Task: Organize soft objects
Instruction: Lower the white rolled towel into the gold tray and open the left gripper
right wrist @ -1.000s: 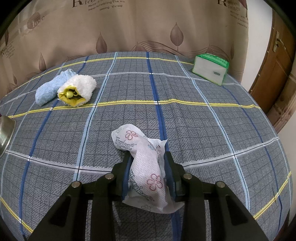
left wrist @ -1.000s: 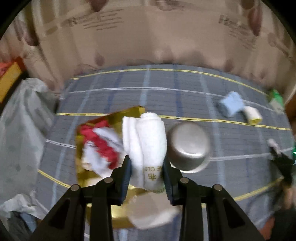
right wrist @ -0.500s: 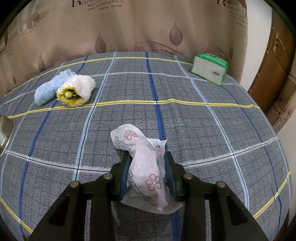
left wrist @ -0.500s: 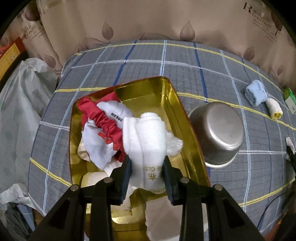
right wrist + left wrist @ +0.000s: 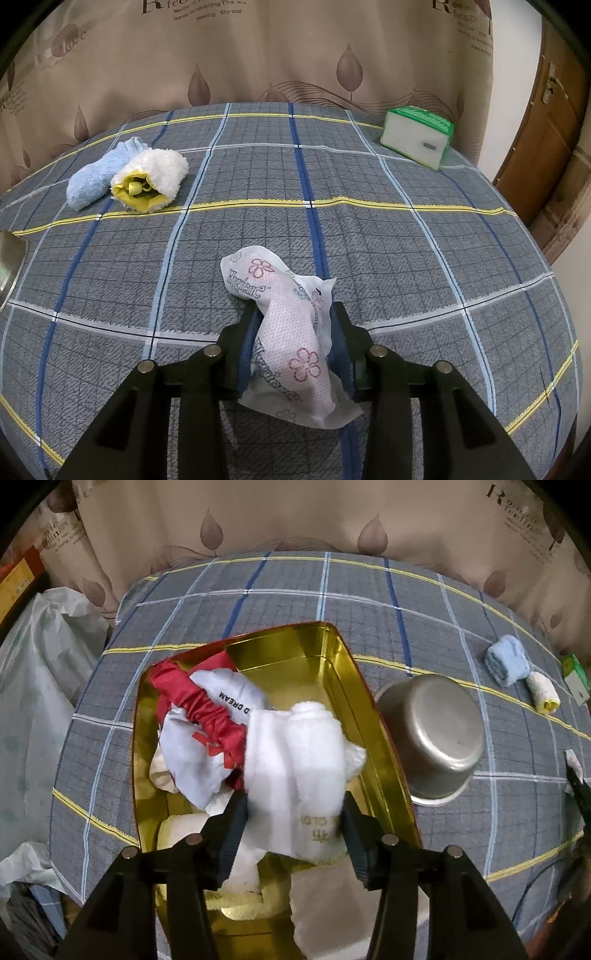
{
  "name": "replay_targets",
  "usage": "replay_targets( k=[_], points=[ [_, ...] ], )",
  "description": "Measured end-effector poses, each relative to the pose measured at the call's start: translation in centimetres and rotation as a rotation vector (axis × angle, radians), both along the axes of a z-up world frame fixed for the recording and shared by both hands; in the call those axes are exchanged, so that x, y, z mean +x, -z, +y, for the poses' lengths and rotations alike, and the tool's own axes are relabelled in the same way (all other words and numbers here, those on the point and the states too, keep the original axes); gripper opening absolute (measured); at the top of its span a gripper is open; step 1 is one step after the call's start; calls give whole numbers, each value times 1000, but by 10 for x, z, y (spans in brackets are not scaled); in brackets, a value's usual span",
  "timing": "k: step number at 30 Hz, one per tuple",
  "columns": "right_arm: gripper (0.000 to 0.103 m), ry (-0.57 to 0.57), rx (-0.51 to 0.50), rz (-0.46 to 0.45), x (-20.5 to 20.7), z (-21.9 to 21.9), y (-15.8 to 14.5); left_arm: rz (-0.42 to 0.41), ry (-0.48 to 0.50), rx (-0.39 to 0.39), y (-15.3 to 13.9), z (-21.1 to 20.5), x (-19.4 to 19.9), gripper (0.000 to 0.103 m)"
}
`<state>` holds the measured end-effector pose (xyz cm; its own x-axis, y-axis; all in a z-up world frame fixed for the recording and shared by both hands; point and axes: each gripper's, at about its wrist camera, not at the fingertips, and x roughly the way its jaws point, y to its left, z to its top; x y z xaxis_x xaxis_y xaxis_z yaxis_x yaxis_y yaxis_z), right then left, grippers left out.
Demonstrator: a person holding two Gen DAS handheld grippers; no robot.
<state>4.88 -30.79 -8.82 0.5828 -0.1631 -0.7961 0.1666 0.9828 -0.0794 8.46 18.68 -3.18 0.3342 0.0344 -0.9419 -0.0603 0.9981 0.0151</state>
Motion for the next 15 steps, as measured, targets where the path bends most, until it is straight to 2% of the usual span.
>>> replay_targets(
  k=[7,15],
  points=[
    [36,1,0,-1,0,1,0,-6,22,-32,-10,4,-12,52],
    [41,16,-10,3,0,-2,0,-14,48,-51,-12,4,-21,54]
  ],
)
